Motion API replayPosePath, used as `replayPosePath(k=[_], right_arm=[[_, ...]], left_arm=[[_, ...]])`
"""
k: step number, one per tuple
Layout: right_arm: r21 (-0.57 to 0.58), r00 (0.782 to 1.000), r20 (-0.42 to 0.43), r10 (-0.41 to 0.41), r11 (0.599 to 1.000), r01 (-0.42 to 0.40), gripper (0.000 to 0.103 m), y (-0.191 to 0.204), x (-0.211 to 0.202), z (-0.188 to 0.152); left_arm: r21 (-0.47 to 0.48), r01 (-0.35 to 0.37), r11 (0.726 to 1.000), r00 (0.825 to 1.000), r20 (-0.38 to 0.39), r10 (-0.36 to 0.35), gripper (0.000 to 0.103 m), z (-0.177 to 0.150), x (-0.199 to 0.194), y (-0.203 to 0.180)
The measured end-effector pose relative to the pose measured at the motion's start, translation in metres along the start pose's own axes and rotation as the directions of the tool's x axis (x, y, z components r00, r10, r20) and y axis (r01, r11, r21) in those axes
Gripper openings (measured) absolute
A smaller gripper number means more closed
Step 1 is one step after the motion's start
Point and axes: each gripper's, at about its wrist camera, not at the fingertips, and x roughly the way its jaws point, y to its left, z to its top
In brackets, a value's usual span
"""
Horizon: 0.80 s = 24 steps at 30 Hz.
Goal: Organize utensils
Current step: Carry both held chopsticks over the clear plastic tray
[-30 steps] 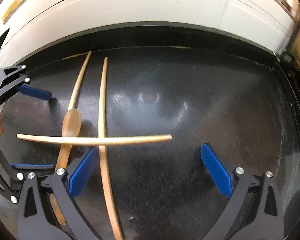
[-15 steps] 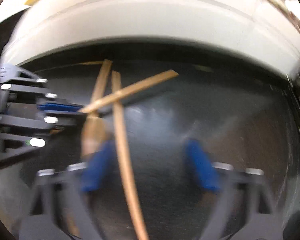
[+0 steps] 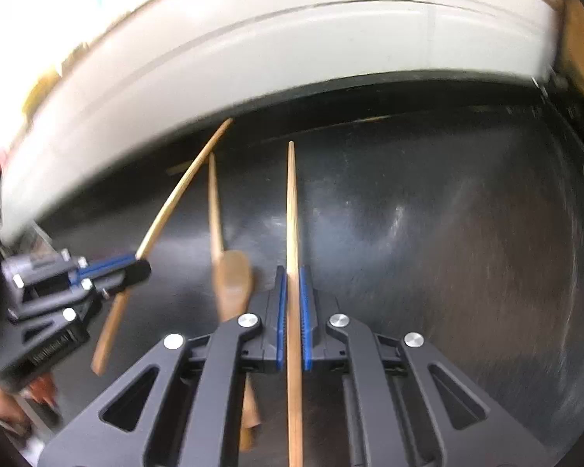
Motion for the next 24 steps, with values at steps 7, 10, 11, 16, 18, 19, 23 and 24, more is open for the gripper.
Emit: replayPosePath(k=[7,10,11,16,18,19,23,24], right_arm=[[0.179,0.986,0.053,0.156,0.97,-0.163,0.007,0.001,-0.05,-0.017],[0.267,0.968,0.053,0.247,0.93,-0.252,0.007,-0.005,-0.067,-0.039],[0.278,0.965,0.047,0.26,0.924,-0.262,0.007,-0.003,-0.071,-0.047],[0.301,0.945,-0.027,0.327,0.904,-0.305,0.007,0.027,-0.068,-0.081],[0.286,0.938,-0.036,0.346,0.902,-0.322,0.007,0.047,-0.067,-0.084],[0.276,0.932,-0.034,0.361,0.9,-0.339,0.007,0.06,-0.068,-0.083],[0.267,0.911,-0.018,0.413,0.88,-0.394,0.007,0.098,-0.088,-0.076],[0.268,0.904,-0.012,0.428,0.872,-0.41,0.007,0.11,-0.089,-0.075]], left_arm=[[-0.133,0.0,0.991,1.0,-0.031,-0.004,0.005,-0.017,-0.062,0.015],[-0.151,0.021,0.988,0.999,-0.022,-0.024,0.005,-0.032,-0.093,0.019],[-0.152,0.032,0.988,0.999,-0.024,-0.036,0.005,-0.04,-0.104,0.019],[-0.182,0.036,0.983,0.998,-0.037,-0.044,0.006,-0.076,-0.134,0.031],[-0.206,0.035,0.978,0.999,-0.031,-0.042,0.006,-0.089,-0.144,0.039],[-0.215,0.034,0.976,0.999,-0.027,-0.041,0.006,-0.094,-0.151,0.044],[-0.248,0.031,0.968,1.0,0.005,-0.03,0.006,-0.111,-0.18,0.067],[-0.255,0.025,0.967,1.0,0.008,-0.024,0.006,-0.114,-0.186,0.074]])
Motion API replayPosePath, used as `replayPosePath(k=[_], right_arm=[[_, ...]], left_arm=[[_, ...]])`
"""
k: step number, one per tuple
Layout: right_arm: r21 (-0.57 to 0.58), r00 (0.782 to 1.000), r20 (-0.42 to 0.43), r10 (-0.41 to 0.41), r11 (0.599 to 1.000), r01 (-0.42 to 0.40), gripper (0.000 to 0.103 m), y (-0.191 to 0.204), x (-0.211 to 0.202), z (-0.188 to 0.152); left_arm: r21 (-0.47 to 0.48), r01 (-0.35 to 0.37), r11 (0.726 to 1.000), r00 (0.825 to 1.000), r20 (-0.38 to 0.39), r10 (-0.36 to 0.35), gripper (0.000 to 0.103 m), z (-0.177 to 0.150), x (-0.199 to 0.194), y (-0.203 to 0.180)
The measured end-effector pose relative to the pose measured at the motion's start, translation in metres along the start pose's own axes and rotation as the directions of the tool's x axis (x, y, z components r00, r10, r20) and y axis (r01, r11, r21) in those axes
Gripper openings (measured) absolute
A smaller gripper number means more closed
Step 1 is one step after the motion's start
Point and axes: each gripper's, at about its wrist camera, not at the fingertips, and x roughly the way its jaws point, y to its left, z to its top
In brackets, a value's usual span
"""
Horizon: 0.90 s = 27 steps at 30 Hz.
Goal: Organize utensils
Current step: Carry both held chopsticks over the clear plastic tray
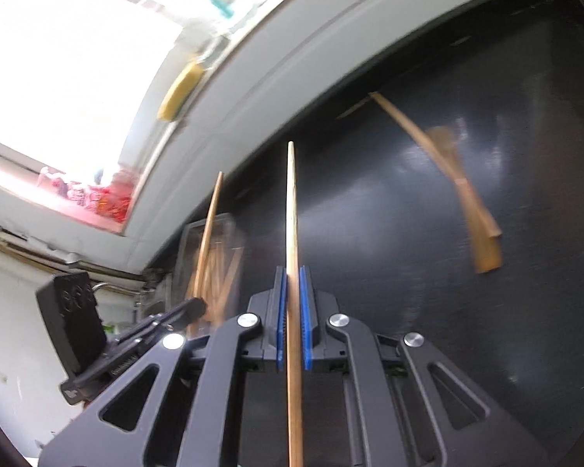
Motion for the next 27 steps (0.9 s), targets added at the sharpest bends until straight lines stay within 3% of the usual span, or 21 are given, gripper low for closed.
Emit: replayPosePath(k=[6,14,27], right_arm=[[-0.032,0.999,-0.016,0.041,0.999,-0.041,0.007,0.055,0.025,-0.022],[-0.16,0.999,-0.01,-0.034,0.987,0.032,0.007,0.124,0.067,-0.061],[-0.205,0.996,-0.008,-0.09,0.975,0.087,0.007,0.182,0.113,-0.078]], left_arm=[[-0.061,-0.008,0.998,1.0,0.013,0.009,0.006,-0.016,-0.041,0.061],[-0.072,-0.088,0.993,0.996,0.022,0.09,0.006,-0.034,-0.077,0.135],[-0.072,-0.086,0.994,0.996,0.021,0.088,0.006,-0.022,-0.086,0.186]])
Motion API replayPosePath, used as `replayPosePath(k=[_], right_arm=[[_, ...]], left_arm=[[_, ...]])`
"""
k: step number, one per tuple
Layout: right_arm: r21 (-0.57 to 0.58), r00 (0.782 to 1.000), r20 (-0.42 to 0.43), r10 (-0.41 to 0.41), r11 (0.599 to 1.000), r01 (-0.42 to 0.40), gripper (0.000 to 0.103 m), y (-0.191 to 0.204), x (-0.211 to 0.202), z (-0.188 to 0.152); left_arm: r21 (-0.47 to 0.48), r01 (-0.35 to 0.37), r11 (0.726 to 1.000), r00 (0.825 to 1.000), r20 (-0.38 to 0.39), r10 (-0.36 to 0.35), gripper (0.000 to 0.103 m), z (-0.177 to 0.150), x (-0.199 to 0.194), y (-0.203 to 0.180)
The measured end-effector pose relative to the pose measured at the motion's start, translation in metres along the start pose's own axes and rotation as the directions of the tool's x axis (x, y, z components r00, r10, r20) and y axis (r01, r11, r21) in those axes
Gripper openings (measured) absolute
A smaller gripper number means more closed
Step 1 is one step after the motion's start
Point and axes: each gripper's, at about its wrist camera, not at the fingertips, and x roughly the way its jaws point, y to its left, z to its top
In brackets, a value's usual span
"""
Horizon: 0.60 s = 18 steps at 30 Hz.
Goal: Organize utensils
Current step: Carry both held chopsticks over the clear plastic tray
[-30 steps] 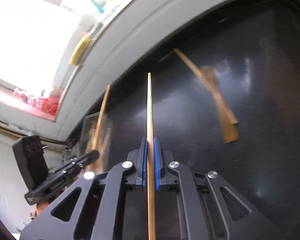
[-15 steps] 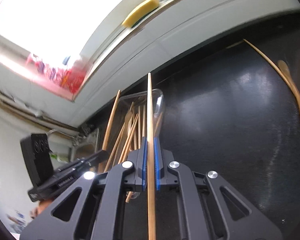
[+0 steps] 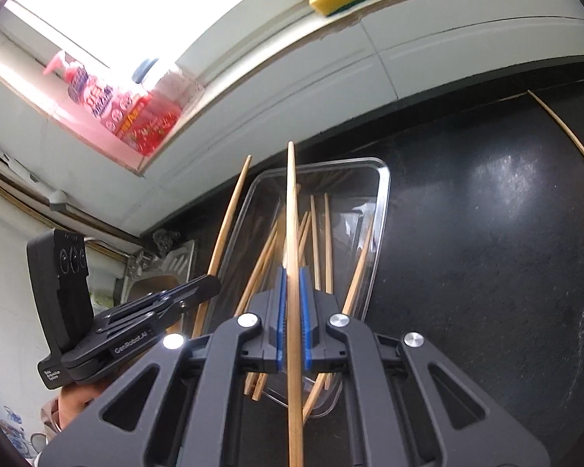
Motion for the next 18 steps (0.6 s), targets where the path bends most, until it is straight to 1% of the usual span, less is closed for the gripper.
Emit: replayPosePath(k=[18], right_arm=[[0.061,0.998,-0.04,-0.048,0.997,0.05,0.007,0.002,0.037,-0.009]], left_arm=[[0.008,0.002,1.0,0.998,-0.061,-0.001,0.006,-0.004,0.015,0.015]])
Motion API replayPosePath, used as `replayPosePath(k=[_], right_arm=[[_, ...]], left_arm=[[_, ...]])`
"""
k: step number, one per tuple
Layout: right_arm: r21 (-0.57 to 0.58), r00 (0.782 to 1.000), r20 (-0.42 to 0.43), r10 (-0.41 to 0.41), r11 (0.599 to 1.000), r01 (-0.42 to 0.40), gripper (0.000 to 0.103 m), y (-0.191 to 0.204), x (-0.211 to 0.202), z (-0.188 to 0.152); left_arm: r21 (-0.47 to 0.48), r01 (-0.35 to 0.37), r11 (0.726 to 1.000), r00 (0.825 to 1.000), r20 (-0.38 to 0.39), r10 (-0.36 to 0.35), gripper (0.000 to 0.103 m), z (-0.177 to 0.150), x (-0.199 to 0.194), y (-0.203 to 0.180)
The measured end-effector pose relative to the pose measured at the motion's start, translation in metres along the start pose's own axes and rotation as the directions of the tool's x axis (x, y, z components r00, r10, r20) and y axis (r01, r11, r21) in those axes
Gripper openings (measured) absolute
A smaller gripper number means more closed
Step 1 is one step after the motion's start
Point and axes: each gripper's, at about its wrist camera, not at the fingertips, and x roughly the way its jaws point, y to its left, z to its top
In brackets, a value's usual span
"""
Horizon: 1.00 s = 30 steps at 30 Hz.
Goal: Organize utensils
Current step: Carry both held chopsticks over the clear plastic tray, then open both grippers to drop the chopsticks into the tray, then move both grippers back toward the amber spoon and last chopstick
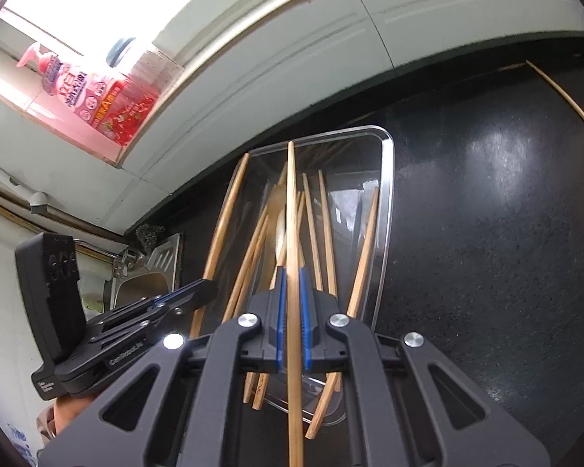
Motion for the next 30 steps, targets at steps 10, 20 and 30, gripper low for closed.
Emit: replayPosePath(k=[10,20,30], right_arm=[[0.02,0.996,-0.054,-0.064,0.998,0.065,0.007,0.005,0.023,0.003],[-0.139,0.929,0.149,-0.34,0.922,0.36,0.096,-0.026,-0.016,0.018],[0.008,0.882,0.158,-0.444,0.894,0.448,0.096,-0.122,-0.065,0.013]], left_arm=[[-0.106,-0.005,0.994,0.998,-0.064,-0.002,0.031,0.005,0.013,0.019],[-0.203,-0.101,0.974,0.989,0.087,0.121,0.097,0.03,-0.027,0.033],[-0.086,-0.086,0.993,0.993,0.075,0.092,0.097,0.041,0.002,-0.031]])
